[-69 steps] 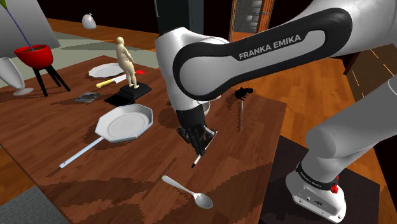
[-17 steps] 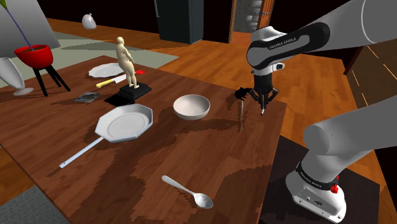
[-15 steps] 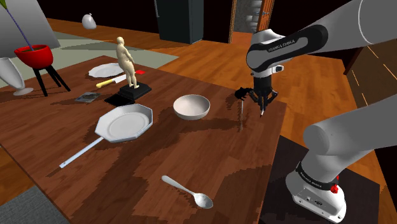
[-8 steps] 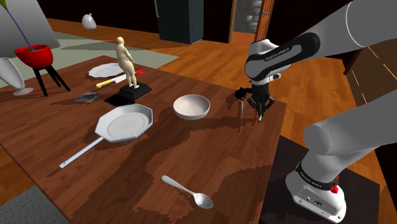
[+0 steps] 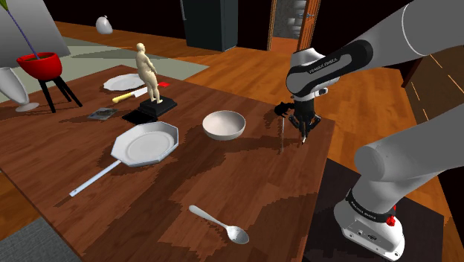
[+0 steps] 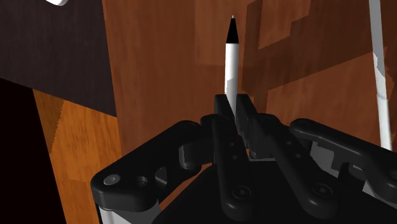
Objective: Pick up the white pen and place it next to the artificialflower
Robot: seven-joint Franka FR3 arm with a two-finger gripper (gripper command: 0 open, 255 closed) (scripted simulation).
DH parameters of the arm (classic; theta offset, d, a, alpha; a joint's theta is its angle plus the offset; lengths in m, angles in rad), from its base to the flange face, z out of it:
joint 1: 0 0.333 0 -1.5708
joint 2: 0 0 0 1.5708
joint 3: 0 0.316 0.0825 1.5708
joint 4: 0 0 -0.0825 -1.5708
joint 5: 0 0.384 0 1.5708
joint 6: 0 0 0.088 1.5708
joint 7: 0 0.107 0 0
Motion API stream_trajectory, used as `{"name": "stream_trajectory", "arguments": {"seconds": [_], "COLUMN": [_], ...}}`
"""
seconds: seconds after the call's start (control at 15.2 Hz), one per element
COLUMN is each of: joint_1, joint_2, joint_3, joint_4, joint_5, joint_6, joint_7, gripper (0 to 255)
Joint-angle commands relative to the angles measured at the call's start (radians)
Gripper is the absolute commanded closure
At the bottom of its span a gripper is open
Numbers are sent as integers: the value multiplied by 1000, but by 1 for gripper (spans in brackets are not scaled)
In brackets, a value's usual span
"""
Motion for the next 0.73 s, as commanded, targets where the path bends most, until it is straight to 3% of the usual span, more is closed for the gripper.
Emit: {"name": "stream_trajectory", "arguments": {"seconds": [0.0, 0.33, 0.59, 0.66], "joint_1": [0, 0, 0, 0], "joint_2": [0, 0, -26, -26], "joint_3": [0, 0, -10, -10], "joint_4": [0, 0, 113, 113], "joint_5": [0, 0, -2, -2], "joint_6": [0, 0, -137, -137], "joint_7": [0, 0, -3, -3], "gripper": [0, 0, 0, 0]}}
